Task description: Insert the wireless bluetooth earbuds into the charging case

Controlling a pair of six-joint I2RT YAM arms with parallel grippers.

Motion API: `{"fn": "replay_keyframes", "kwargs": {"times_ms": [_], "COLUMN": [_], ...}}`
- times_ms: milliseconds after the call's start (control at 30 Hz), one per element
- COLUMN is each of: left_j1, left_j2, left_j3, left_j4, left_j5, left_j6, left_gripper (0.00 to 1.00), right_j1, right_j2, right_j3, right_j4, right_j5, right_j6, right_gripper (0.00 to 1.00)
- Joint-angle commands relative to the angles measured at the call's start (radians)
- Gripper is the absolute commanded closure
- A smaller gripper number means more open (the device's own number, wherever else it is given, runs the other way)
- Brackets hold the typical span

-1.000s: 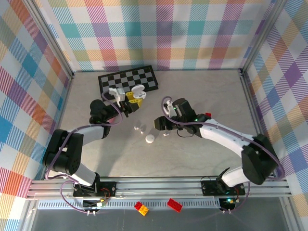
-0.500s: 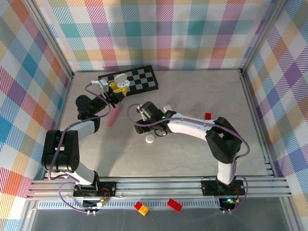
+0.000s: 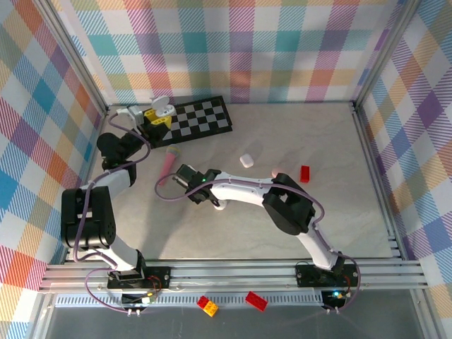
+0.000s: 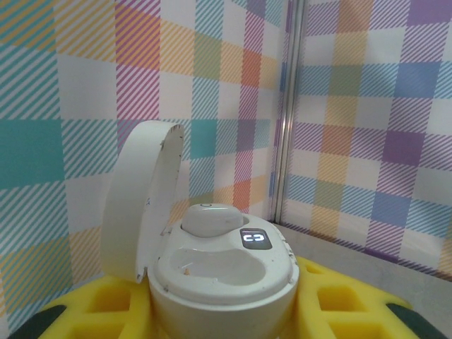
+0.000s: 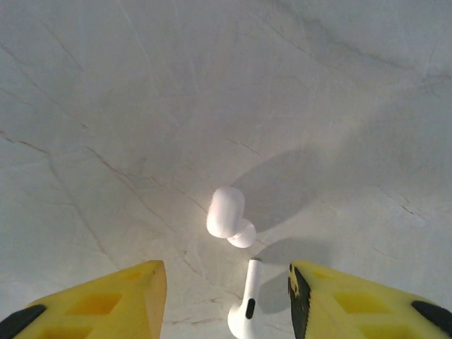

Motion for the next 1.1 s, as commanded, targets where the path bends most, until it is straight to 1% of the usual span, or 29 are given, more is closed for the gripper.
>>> {"fn": "replay_keyframes", "kwargs": {"times_ms": [0, 233, 600, 800, 1067], "left_j1": [0.015, 0.013, 0.015, 0.012, 0.012], "left_j2": [0.0, -0.013, -0.018, -0.021, -0.024], "left_j3": [0.03, 0.02, 0.016, 0.005, 0.0], "left_j4": [0.055, 0.057, 0.057, 0.058, 0.058], "left_j5": [0.039, 0.047, 0.056, 0.056, 0.059], "left_j6": [-0.016, -0.021, -0.026, -0.022, -0.022], "left_gripper": [0.7, 0.7, 0.7, 0.7, 0.7], "right_j1": [-0.001, -0.007, -0.027, -0.029, -0.029], "right_j2": [0.046, 0.127, 0.187, 0.21, 0.254], "right_j3": [0.077, 0.193, 0.262, 0.301, 0.378], "right_j4": [-0.081, -0.162, -0.21, -0.23, -0.261], "right_j5": [0.034, 0.001, -0.048, -0.047, -0.03], "right_j6": [-0.025, -0.009, -0.001, -0.026, -0.052], "right_gripper": [0.52, 0.55, 0.61, 0.63, 0.63]}}
